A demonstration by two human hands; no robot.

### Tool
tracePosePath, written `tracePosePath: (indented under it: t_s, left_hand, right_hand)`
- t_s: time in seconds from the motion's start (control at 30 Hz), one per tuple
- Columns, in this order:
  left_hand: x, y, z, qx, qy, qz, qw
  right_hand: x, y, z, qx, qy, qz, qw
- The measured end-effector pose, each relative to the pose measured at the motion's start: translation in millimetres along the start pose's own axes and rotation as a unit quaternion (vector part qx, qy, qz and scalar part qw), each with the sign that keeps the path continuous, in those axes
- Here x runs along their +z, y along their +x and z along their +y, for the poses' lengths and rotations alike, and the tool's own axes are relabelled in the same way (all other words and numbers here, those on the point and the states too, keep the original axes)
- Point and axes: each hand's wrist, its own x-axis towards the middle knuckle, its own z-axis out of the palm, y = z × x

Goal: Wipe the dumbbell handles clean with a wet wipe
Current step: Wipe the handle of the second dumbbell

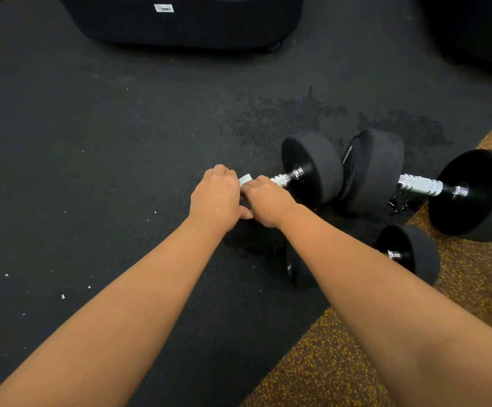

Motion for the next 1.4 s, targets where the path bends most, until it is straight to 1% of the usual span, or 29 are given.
tracePosePath:
  t_s: [0.07, 0.17, 0.23, 0.37, 0.4, 0.47, 0.53, 0.57, 0.77, 0.83, 0.93, 1.0, 1.07, 1.13, 1.2, 1.3, 1.4]
  left_hand:
    - [0.0, 0.5, 0.0, 0.0, 0.001, 0.003, 1.0]
    - [-0.5, 1.6, 0.4, -0.002, 0.002, 0.002, 1.0]
    - [-1.3, 2.7, 0.7, -0.004, 0.006, 0.0, 1.0]
    - [-3.0, 4.3, 1.1, -0.01, 0.008, -0.004, 1.0]
    - [-3.3, 4.7, 1.1, -0.011, 0.01, -0.005, 1.0]
    - [-4.1, 5.1, 1.2, -0.011, 0.013, -0.007, 1.0]
    - [-4.2, 5.3, 1.3, -0.009, 0.012, -0.009, 1.0]
    - [-3.8, 5.4, 1.4, -0.009, 0.009, -0.01, 1.0]
    - [-1.7, 2.6, 1.4, -0.008, -0.016, -0.014, 1.0]
    - [-0.9, 1.6, 3.0, -0.003, -0.016, -0.015, 1.0]
    - [0.0, 0.1, 5.8, 0.005, -0.011, -0.017, 1.0]
    - [1.7, -0.8, 8.1, 0.009, 0.006, -0.017, 1.0]
    - [3.1, -1.5, 9.0, 0.003, 0.01, -0.014, 1.0]
    - [4.0, -2.0, 9.9, 0.003, 0.014, -0.01, 1.0]
    - [4.0, -2.4, 11.9, 0.012, 0.021, -0.01, 1.0]
    - [5.1, -1.9, 12.6, 0.008, 0.008, -0.015, 1.0]
    - [6.4, -1.2, 10.6, -0.018, -0.031, -0.024, 0.999]
  right_hand:
    - [-0.3, 3.6, 0.1, -0.006, -0.032, -0.012, 0.999]
    - [1.4, 6.9, 8.2, 0.009, -0.084, -0.038, 0.996]
    - [3.0, 7.6, 14.2, 0.031, -0.089, -0.026, 0.995]
    - [9.2, 7.3, 13.1, 0.064, -0.04, -0.004, 0.997]
    - [11.1, 7.0, 11.7, 0.058, -0.024, 0.0, 0.998]
    - [13.9, 5.2, 10.4, 0.016, 0.0, 0.003, 1.0]
    - [12.9, 1.2, 13.7, -0.021, 0.009, -0.005, 1.0]
    - [12.7, -1.1, 17.2, -0.026, 0.01, -0.004, 1.0]
    - [20.1, -11.0, 25.1, 0.045, 0.037, 0.057, 0.997]
    - [20.2, -11.2, 19.4, 0.026, 0.045, 0.052, 0.997]
    - [22.5, -10.6, 14.3, -0.03, 0.059, 0.029, 0.997]
    - [24.3, -12.2, 18.6, -0.042, 0.062, 0.026, 0.997]
    - [25.0, -15.2, 23.5, -0.031, 0.052, 0.042, 0.997]
    - [26.5, -17.0, 26.1, -0.003, 0.057, 0.085, 0.995]
    - [27.0, -16.8, 24.2, 0.02, 0.055, 0.104, 0.993]
    - [21.5, -13.9, 13.3, 0.018, 0.059, 0.08, 0.995]
    - [14.1, -13.4, 9.5, -0.014, 0.05, 0.056, 0.997]
